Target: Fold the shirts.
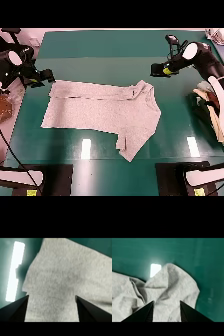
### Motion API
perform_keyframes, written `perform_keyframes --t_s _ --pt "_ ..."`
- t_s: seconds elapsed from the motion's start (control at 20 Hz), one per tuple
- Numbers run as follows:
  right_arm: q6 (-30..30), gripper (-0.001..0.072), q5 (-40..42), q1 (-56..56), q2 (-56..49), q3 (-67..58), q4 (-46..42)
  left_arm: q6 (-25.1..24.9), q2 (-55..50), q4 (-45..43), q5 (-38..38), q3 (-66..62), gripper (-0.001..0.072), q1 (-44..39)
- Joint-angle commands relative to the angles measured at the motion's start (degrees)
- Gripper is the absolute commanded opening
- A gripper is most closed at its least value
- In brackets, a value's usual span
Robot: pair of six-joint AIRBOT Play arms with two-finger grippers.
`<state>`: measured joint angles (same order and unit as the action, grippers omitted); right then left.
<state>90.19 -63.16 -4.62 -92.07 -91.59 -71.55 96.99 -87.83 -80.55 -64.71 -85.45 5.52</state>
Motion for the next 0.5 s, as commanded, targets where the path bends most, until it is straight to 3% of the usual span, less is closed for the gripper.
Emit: perform_keyframes --t_s 0.0,0.2,0.45 --pt "-9.7 0.0382 -1.73 5.01 -7.45 -4.72 16.61 -3.08 1.11 3.98 -3.61 0.02 0.0706 -0.02" --pt "-8.74 0.0381 -9.03 4.96 -14.62 -9.92 16.09 -3.08 1.11 4.28 -5.46 0.04 0.0706 -0.02" --pt "-8.74 0.0379 -7.61 1.49 -17.18 -9.9 15.82 -3.26 1.11 4.31 -6.05 0.04 0.0706 -0.02"
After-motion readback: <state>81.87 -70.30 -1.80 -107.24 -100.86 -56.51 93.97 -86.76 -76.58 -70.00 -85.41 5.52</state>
